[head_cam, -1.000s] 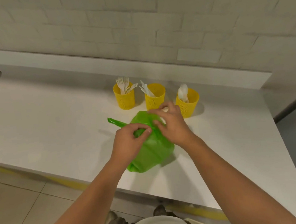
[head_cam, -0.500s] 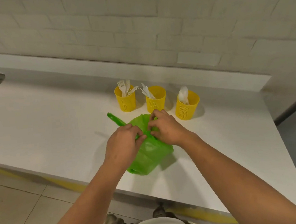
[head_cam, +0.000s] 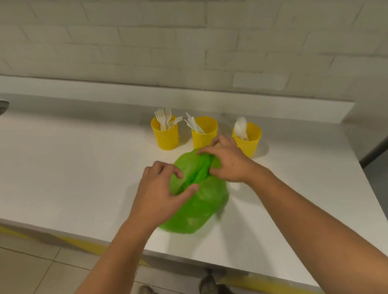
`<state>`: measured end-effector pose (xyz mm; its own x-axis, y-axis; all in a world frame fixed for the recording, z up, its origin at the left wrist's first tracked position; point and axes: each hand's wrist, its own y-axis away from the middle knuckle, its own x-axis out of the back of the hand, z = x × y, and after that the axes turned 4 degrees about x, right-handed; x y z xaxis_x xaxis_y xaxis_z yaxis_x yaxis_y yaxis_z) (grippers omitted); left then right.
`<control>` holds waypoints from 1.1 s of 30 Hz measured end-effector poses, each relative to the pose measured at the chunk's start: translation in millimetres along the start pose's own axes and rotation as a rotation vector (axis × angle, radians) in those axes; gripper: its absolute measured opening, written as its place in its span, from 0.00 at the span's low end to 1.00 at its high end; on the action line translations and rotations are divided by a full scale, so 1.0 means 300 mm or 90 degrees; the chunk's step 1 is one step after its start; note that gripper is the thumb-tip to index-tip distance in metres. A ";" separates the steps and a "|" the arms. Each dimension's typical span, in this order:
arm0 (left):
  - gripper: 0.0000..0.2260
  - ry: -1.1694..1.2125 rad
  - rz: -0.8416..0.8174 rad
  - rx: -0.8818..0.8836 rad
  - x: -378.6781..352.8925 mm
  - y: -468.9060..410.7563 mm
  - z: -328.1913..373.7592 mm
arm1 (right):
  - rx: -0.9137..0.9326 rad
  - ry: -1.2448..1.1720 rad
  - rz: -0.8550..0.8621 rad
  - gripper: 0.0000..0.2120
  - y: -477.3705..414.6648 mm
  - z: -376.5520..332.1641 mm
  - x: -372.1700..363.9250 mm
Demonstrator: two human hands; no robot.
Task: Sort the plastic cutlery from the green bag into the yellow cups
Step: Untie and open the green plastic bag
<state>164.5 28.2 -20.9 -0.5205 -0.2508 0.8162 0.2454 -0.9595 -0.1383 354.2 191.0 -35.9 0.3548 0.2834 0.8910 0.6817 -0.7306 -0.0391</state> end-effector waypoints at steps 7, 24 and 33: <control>0.19 -0.080 -0.068 0.072 -0.048 -0.016 0.043 | -0.009 -0.074 0.169 0.13 0.018 -0.006 -0.012; 0.09 0.339 0.000 0.171 0.090 -0.012 0.098 | 0.083 -0.098 0.525 0.22 0.046 -0.162 0.151; 0.06 0.703 -0.035 0.011 0.124 -0.019 0.058 | 0.160 0.104 0.074 0.18 0.039 -0.128 0.123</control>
<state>157.9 26.5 20.1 -0.9727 -0.1928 -0.1293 0.2065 -0.9731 -0.1023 350.6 169.0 13.8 0.3462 0.0875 0.9341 0.7864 -0.5699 -0.2380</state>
